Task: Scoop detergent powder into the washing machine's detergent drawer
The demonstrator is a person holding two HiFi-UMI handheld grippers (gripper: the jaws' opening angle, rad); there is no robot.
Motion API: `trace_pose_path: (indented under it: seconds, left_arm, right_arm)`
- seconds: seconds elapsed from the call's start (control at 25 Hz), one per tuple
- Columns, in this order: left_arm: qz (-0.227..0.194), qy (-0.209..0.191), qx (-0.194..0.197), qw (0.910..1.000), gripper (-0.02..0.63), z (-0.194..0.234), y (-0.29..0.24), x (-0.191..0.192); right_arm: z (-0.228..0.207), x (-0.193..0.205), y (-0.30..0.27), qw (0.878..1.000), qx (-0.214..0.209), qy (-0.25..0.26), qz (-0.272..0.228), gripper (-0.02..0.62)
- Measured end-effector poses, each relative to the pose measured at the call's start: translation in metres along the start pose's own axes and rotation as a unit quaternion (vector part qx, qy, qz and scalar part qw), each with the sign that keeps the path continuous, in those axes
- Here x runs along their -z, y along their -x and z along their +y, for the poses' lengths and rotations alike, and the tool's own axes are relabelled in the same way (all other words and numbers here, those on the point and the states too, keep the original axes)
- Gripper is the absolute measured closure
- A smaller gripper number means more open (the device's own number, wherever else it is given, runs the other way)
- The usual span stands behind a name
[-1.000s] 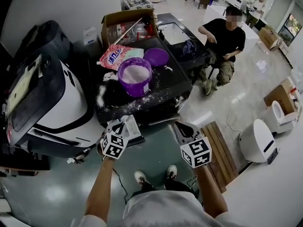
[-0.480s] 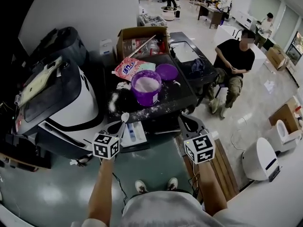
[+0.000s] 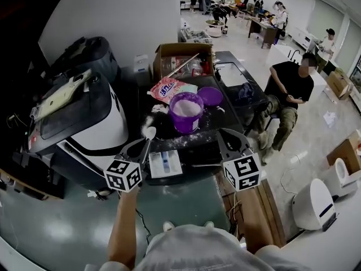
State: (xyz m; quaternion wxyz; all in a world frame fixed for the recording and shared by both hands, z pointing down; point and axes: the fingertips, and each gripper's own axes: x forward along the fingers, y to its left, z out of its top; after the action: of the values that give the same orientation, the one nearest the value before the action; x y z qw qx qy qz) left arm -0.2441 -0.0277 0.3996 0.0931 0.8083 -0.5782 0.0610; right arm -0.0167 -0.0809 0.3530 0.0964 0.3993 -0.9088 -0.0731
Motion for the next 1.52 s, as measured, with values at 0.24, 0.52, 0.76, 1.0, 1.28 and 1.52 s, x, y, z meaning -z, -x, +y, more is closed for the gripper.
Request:
trace_pose_path:
  seconds: [0.24, 0.52, 0.76, 1.0, 1.28, 1.52]
  left_arm:
    - [-0.047, -0.012, -0.008, 0.9988, 0.591, -0.003, 0.018, -0.028]
    - [-0.087, -0.033, -0.024, 0.9954, 0.591, 0.001, 0.038, -0.061]
    - [-0.118, -0.057, -0.033, 0.9909, 0.592, -0.001, 0.054, -0.085]
    - [-0.123, -0.087, -0.041, 0.9878, 0.591, -0.003, 0.062, -0.097]
    - [-0.116, -0.093, -0.043, 0.9880, 0.591, 0.000, 0.065, -0.093]
    - [-0.112, -0.094, -0.048, 0.9881, 0.591, 0.002, 0.067, -0.092]
  right_arm:
    - [0.001, -0.023, -0.007, 1.000, 0.001, 0.014, -0.026, 0.591]
    - [0.005, -0.043, -0.012, 0.999, -0.003, 0.030, -0.042, 0.591]
    - [0.010, -0.054, -0.014, 0.998, -0.008, 0.032, -0.054, 0.591]
    - [0.018, -0.061, -0.013, 0.998, -0.014, 0.035, -0.057, 0.591]
    - [0.023, -0.061, -0.014, 0.998, -0.017, 0.040, -0.054, 0.591]
    - [0.025, -0.061, -0.015, 0.998, -0.019, 0.040, -0.054, 0.591]
